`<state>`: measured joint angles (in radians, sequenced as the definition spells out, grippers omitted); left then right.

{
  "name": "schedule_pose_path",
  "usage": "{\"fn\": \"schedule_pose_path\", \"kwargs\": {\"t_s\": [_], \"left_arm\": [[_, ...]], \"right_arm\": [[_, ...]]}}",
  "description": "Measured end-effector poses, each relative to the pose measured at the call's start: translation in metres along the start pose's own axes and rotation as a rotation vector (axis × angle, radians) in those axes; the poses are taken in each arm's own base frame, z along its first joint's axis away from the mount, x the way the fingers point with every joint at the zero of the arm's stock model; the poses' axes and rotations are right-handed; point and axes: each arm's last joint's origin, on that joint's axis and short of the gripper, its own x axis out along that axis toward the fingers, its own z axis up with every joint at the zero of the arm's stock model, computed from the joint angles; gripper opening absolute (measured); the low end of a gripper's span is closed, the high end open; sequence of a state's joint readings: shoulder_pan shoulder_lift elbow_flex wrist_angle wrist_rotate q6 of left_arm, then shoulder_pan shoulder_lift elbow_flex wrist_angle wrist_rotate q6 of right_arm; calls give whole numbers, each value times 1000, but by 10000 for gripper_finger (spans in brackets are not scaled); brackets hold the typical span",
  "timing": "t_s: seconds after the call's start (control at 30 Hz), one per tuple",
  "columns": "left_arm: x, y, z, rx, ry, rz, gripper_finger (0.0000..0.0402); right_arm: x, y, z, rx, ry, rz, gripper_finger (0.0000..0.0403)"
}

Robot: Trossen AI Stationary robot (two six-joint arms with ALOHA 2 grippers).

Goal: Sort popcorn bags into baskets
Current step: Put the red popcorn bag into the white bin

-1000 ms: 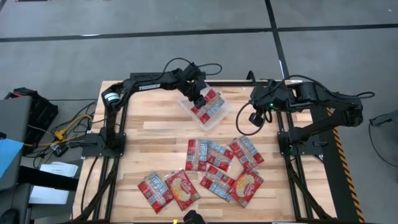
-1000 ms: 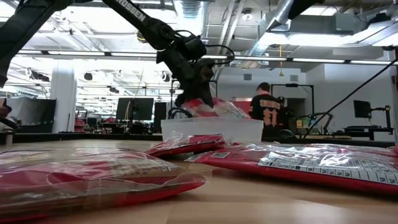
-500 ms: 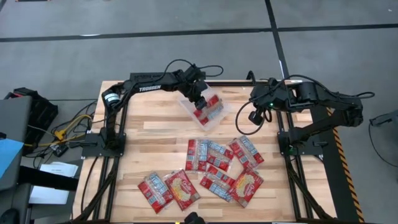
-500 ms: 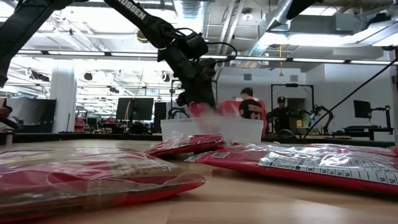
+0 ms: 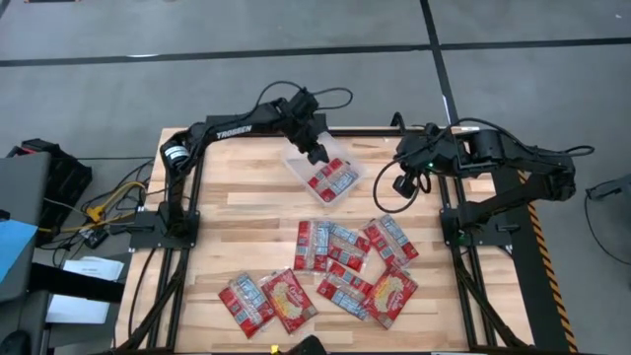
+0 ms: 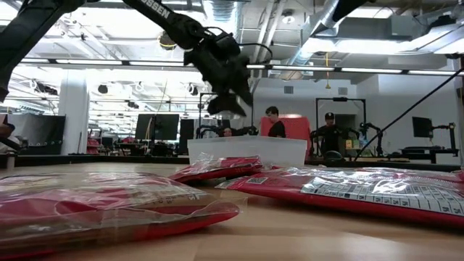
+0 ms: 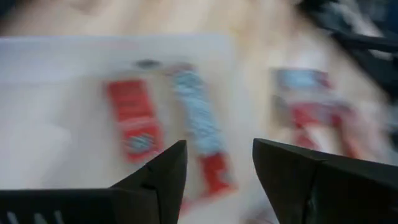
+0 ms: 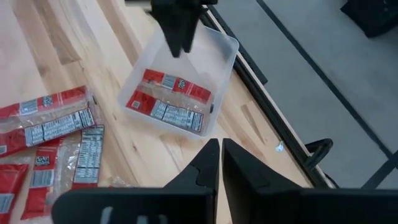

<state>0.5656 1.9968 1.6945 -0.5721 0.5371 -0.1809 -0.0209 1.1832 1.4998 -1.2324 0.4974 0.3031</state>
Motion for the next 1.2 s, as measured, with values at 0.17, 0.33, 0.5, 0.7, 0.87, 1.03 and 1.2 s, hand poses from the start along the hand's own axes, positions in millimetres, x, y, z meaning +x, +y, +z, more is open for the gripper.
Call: {"fn": "schedule_pose_path", "kwargs": {"t_s": [0.17,0.33,0.5,0.7,0.87,1.03,1.2], "left_arm": [[-45,-39,17,17,87,-231,154],[-103,-92,6,167,91,-237,142],[-139,-136,-31,257,21,-159,132],[-133,-142,-107,124,-100,-96,152],[-104,-112,-181,-94,-167,-123,205],[-72,-79,-237,-265,-223,-218,243],[-50,-58,-279,-343,-187,-170,246]], "right_arm": [[7,2,-15,118,161,-36,49],[31,30,-54,223,232,-3,65],[72,77,-89,212,157,127,65],[127,126,-97,129,59,212,65],[163,157,-90,53,42,257,65],[192,183,-91,97,113,272,65],[214,217,-89,126,178,317,65]]}}
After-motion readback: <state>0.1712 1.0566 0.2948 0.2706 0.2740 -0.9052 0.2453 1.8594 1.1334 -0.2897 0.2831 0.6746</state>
